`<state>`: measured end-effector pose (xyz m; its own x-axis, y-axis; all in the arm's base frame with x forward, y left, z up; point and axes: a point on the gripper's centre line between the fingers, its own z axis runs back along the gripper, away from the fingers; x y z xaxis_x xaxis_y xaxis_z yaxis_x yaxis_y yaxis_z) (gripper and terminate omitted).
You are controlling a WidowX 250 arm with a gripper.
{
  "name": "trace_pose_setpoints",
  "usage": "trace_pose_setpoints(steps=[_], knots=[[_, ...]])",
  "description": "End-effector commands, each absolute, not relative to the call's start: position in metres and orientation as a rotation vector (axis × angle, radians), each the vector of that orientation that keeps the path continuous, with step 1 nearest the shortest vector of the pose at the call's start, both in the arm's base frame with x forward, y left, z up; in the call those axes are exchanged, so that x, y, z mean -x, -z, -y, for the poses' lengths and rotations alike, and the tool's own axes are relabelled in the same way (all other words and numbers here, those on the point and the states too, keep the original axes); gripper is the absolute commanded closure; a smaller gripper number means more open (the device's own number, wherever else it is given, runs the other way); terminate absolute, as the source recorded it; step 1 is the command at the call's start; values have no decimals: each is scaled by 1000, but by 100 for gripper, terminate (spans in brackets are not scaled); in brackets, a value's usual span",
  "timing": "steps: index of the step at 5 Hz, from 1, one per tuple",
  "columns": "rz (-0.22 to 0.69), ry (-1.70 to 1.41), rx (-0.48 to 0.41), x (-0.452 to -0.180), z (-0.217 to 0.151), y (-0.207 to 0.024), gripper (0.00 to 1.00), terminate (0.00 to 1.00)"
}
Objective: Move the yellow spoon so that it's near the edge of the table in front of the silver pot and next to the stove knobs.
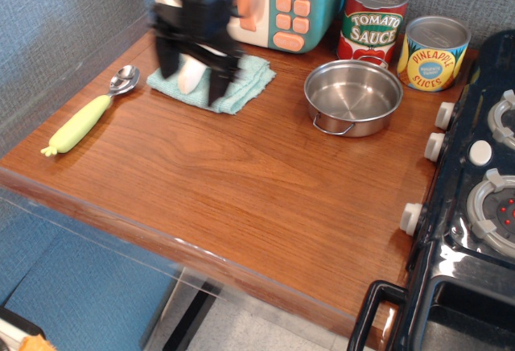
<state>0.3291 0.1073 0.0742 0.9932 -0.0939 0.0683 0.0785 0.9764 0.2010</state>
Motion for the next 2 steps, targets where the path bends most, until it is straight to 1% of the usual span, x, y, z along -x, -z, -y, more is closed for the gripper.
trace_pose_setpoints(steps=[1, 2], knots=[[48, 191, -143, -323, -191, -56, 0, 0], [22, 164, -133, -308, -213, -45, 0, 0]])
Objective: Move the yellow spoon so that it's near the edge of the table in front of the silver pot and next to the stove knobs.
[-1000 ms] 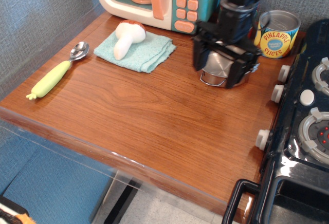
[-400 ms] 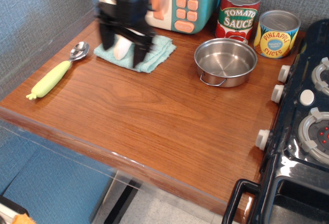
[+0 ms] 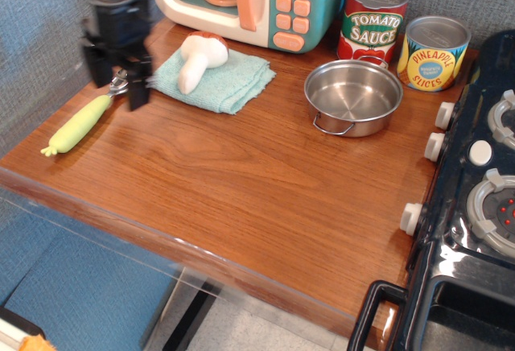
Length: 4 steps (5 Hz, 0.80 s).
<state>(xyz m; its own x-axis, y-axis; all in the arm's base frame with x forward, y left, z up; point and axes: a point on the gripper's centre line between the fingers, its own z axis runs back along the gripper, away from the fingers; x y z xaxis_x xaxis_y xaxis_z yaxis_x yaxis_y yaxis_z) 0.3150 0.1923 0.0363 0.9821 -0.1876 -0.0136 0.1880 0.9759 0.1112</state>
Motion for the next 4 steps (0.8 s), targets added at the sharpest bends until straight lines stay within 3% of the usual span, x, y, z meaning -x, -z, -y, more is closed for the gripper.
trace_pose_setpoints(steps=[1, 3, 4], knots=[[-14, 121, -128, -300, -217, -37, 0, 0], [-76, 51, -220, -294, -201, -24, 0, 0], [-58, 3, -226, -292, -202, -27, 100, 0]])
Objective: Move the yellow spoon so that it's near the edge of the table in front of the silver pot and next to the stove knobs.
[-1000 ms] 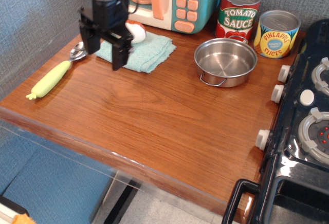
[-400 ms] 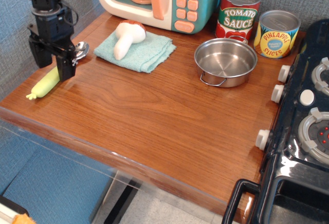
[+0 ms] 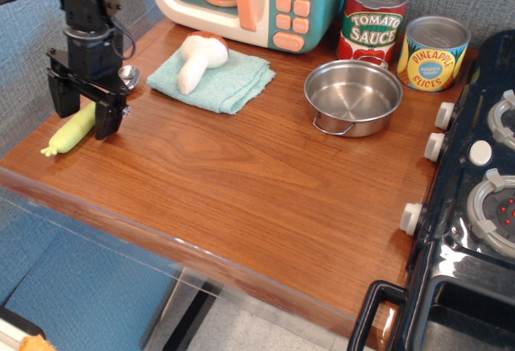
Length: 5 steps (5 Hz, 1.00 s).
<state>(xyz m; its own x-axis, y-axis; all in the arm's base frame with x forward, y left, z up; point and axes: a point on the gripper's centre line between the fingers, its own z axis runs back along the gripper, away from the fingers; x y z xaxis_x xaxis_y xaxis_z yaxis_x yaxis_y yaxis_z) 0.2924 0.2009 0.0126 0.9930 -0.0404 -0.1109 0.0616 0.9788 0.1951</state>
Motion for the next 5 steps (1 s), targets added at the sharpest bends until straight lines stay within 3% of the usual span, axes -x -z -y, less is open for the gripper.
trace_pose_setpoints(steps=[1, 3, 4, 5], knots=[[-53, -25, -251, -291, -200, -36, 100, 0], [-32, -88, -260, -284, -198, -53, 100, 0], [7, -127, -310, -284, -176, -87, 100, 0], [37, -86, -299, -286, -132, -123, 100, 0]])
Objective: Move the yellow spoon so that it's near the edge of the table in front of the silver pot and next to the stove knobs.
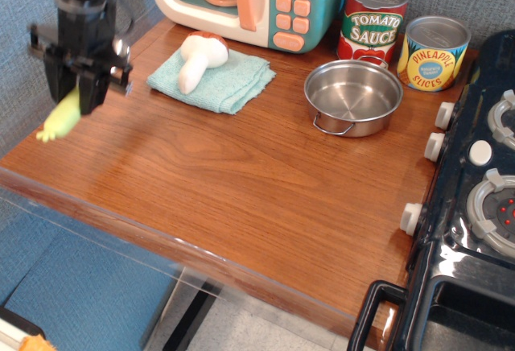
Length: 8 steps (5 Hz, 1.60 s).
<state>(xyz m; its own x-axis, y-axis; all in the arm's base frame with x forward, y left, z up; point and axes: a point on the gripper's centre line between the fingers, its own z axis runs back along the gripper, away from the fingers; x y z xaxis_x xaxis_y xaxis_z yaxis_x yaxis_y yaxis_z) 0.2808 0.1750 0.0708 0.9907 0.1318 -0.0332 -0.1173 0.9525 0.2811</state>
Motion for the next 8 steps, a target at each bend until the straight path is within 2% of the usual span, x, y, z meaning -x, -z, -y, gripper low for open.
trace_pose_setpoints(steps=[1, 2, 4, 6, 8], knots=[[41, 23, -208, -291, -87, -113, 100, 0], [40, 70, -182, -279, -37, -96, 100, 0], [50, 96, -200, -272, 63, -68, 100, 0], [17, -24, -152, -294, 86, -48, 100, 0], [-22, -54, -166, -301, 82, -31, 100, 0]])
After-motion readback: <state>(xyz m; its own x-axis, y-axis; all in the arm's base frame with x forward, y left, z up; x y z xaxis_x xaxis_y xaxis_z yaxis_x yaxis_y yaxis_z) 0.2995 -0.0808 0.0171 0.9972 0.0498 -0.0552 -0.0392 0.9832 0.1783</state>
